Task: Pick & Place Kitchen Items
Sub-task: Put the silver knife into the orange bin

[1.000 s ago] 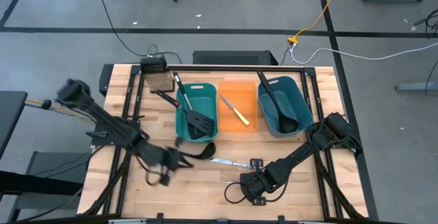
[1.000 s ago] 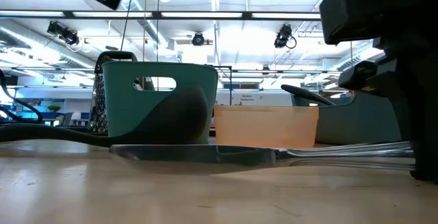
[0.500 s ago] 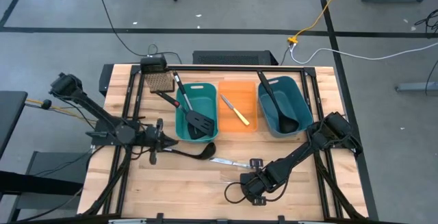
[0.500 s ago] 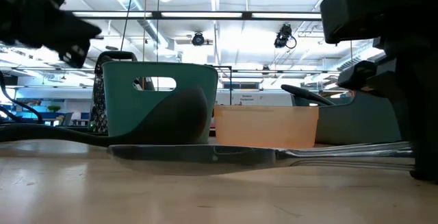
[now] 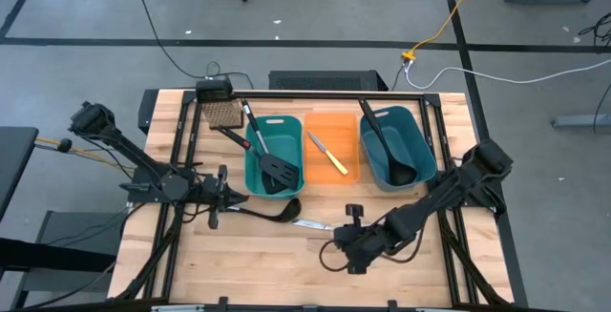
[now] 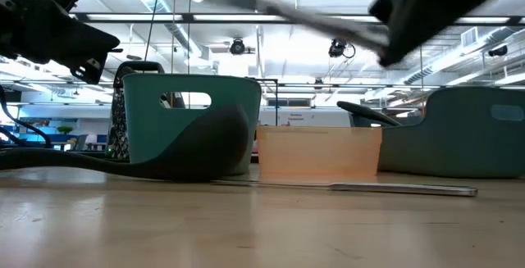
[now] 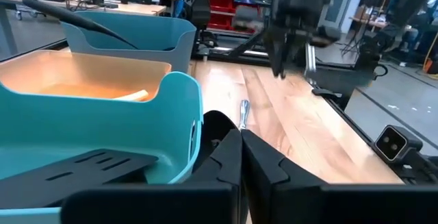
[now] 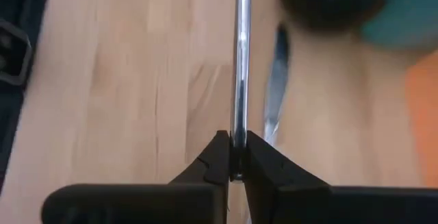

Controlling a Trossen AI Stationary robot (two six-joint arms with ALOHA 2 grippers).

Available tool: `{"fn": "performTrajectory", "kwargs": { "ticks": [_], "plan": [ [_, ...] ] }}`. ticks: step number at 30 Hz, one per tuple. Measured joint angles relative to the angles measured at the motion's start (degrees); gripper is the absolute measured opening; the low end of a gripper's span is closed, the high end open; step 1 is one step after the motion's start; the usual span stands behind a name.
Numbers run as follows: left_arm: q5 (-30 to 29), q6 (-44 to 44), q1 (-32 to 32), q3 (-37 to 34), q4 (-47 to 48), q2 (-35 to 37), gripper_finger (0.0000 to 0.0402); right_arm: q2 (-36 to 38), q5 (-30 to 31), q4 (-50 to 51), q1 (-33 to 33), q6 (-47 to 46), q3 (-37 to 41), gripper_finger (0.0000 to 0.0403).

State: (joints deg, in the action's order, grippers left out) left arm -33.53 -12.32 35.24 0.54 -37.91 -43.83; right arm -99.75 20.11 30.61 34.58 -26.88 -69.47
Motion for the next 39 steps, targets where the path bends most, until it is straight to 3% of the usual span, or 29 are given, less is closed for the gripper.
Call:
{"fn": "performTrajectory", "kwargs": {
  "ticks": [5, 18, 30, 39],
  "plan": [
    [0.2, 0.1, 0.0, 0.0, 0.0, 0.0, 0.0011, 6.9, 1.7, -6.8, -0.2, 5.6, 3.3, 0.0029],
    [0.2, 0.1, 0.0, 0.0, 0.0, 0.0, 0.0013, 33.2, 6.2, -24.9, -2.6, 11.8, 25.6, 0.0029],
    [0.2, 0.1, 0.0, 0.0, 0.1, 0.0, 0.0011, 57.3, 13.3, -31.5, -3.0, 12.5, 45.3, 0.0029],
    [0.2, 0.1, 0.0, 0.0, 0.4, 0.0, 0.0015, 67.1, 19.5, -34.7, -2.9, 11.2, 56.5, 0.0029]
  ]
}}
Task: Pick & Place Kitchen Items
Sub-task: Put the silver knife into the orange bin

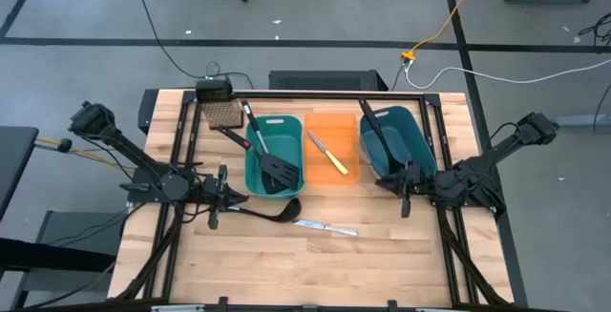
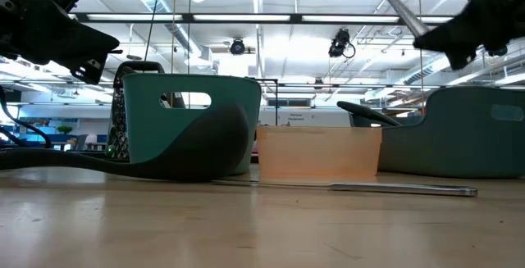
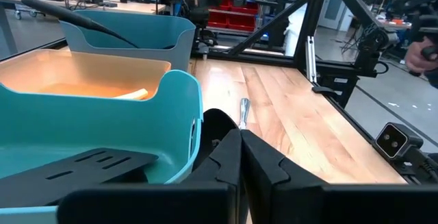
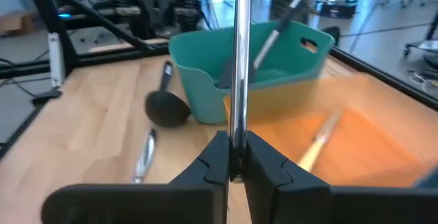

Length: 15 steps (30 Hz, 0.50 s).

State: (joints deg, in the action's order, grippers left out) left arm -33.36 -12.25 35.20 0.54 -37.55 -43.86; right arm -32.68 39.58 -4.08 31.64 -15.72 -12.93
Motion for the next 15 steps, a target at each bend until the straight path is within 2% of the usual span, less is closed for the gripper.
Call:
{"fn": "performTrajectory", "kwargs": {
  "ticks": [4, 8, 12, 15],
  "plan": [
    [0.0, 0.0, 0.0, 0.0, 0.0, 0.0, 0.0016, 2.3, 0.9, -2.4, -0.2, -1.1, 2.9, 0.0029],
    [0.0, 0.0, 0.0, 0.0, 0.0, 0.0, 0.0016, 2.7, 3.4, -2.7, -1.5, -1.2, 2.2, 0.0029],
    [0.0, 0.0, 0.0, 0.0, 0.0, 0.0, 0.0016, 1.1, 3.5, -1.3, -5.2, -0.1, -2.5, 0.0029],
    [-0.1, 0.0, 0.0, 0.0, -0.2, 0.0, 0.0016, -1.4, -0.7, 5.9, -9.6, -2.1, -8.1, 0.0029]
  ]
}}
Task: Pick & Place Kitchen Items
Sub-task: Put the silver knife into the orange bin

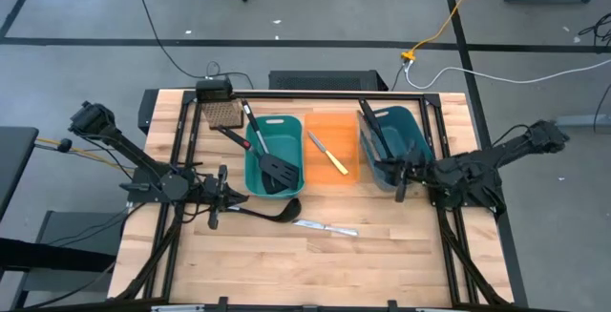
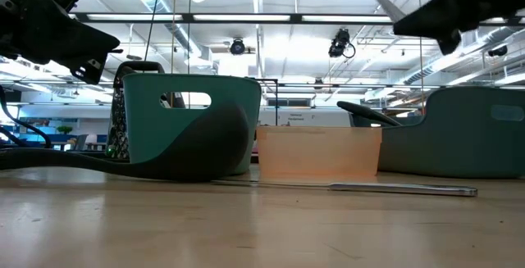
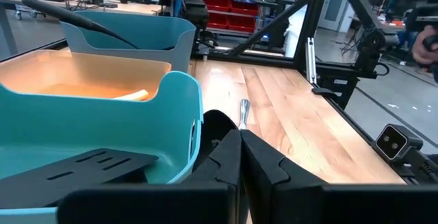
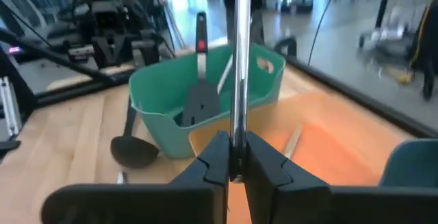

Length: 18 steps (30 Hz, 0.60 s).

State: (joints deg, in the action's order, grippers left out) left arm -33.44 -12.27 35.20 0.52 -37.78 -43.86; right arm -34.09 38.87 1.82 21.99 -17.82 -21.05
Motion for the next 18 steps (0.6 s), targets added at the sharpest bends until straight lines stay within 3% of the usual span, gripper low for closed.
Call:
{"fn": "performTrajectory", "kwargs": {
  "ticks": [6, 13, 18],
  "plan": [
    [-0.4, -0.1, 0.0, 0.0, 0.0, 0.0, 0.0016, -10.8, -11.0, 17.1, -10.4, -7.0, -13.0, 0.0029],
    [-0.4, -0.2, 0.0, 0.0, 0.0, 0.0, 0.0016, -24.7, -22.3, 22.8, -19.6, -10.4, -20.6, 0.0027],
    [-0.4, -0.2, 0.0, 0.0, 0.0, 0.0, 0.0016, -32.8, -26.9, 30.3, -24.0, -13.5, -25.1, 0.0027]
  ]
}}
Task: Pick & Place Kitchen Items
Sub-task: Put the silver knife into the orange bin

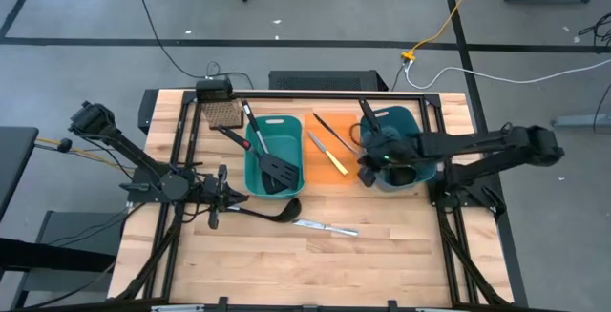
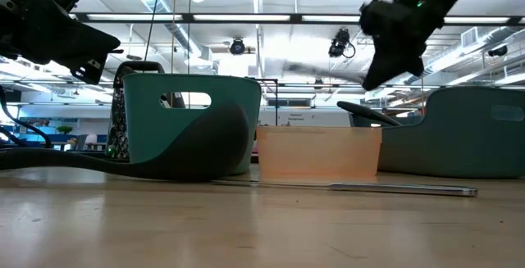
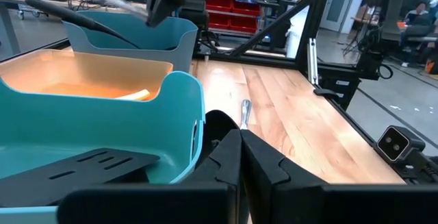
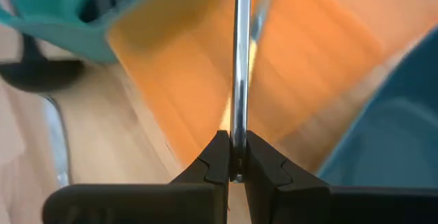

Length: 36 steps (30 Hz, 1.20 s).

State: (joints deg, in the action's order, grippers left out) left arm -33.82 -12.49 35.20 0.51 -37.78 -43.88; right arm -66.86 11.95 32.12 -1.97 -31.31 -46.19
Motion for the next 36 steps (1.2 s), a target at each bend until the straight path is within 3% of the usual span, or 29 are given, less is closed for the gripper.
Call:
{"fn": "performTrajectory", "kwargs": {
  "ticks": [9, 14, 26, 36],
  "plan": [
    [0.0, 0.1, 0.0, 0.0, 0.0, 0.0, 0.0016, -12.9, -8.8, 9.6, -5.6, -2.8, -11.3, 0.0027],
    [0.0, 0.1, 0.0, 0.0, 0.1, 0.0, 0.0016, -18.8, -13.8, 10.1, -7.9, -3.4, -14.3, 0.0027],
    [0.0, 0.1, 0.0, 0.0, 0.0, 0.0, 0.0016, -27.8, -17.4, 9.3, -12.8, -6.0, -15.3, 0.0028],
    [0.0, 0.3, 0.0, 0.0, 0.1, 0.0, 0.0016, -30.6, -17.0, 5.8, -13.4, -7.5, -15.3, 0.0030]
  ]
}}
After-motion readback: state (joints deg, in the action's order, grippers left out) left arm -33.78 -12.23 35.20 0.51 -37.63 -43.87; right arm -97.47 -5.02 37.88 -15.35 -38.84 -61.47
